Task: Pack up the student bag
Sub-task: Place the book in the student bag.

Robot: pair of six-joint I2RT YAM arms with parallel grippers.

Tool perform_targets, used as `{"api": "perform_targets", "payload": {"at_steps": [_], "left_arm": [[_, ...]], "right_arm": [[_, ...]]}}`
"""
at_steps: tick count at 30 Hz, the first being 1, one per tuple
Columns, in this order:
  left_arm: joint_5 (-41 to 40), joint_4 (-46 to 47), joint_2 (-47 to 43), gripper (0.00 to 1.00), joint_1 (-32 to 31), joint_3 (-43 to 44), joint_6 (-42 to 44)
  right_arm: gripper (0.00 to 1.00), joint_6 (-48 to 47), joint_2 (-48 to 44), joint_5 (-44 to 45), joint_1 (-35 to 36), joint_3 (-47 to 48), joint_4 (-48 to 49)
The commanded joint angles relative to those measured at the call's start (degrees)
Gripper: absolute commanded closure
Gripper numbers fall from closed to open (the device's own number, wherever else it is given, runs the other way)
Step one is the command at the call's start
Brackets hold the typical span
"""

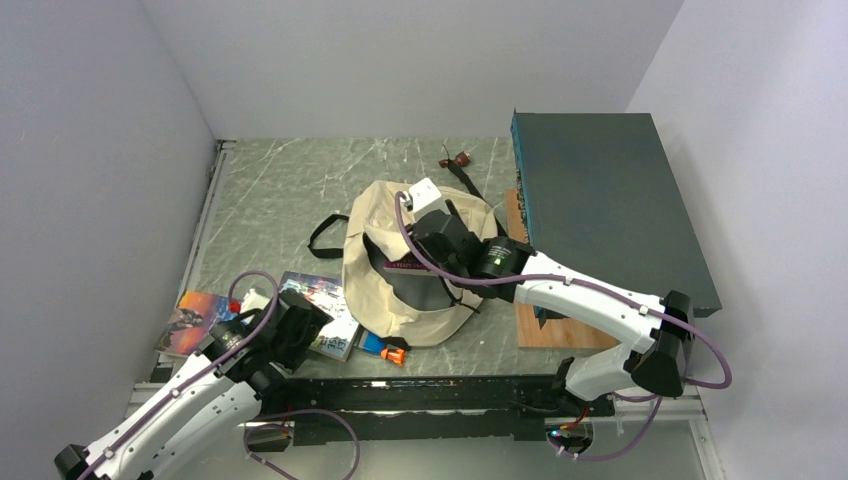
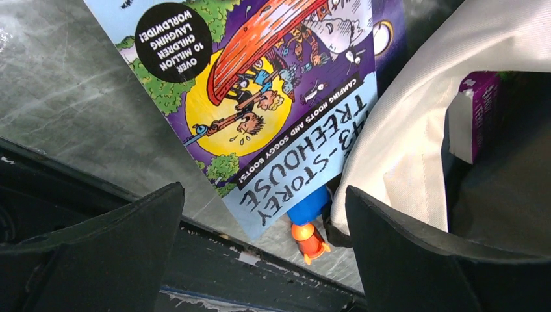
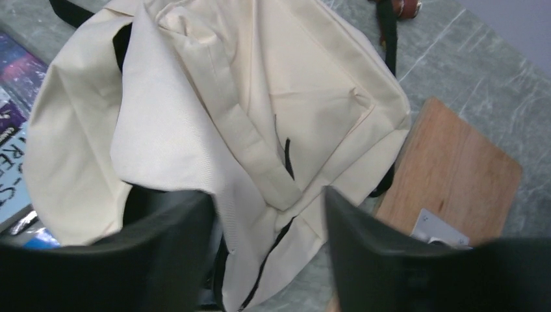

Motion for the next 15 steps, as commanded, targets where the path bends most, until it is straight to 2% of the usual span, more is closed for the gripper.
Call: {"api": "perform_targets", "payload": {"at_steps": [1,3,6,10,12,15], "left_arm": [[-4.4,-5.0,-0.4,0.0,0.2,0.3,-2.0],[-4.5,-4.1,-0.7,0.0,0.3,-0.3,-1.6],[-7.1,-5.7,-0.6,0.0,0.3,0.9,-1.5],[-13.5,-11.4,0.8,0.0,0.3,9.0,1.4],[-16.8,-15.3,1.5,0.0,0.3,13.5,2.4],[-21.9,-22.9,2.4,0.0,0.3,20.9,3.2]], "right_arm": [[0.23,-0.6,-0.6,-2.6,1.7,3.5,-2.5],[0.12,-3.4,-2.2,-6.4,5.0,2.5,0.0],[0.02,-12.8,-4.0,-8.6,13.5,-2.9,10.1],[0.01,-19.4,-0.6,-5.3,23.7,-4.2,18.7],[0.01,-22.0,1.2,-4.6,26.1,-4.1,22.0],[0.01,-25.0,1.9,-10.2,28.2,-6.8,27.6]]}}
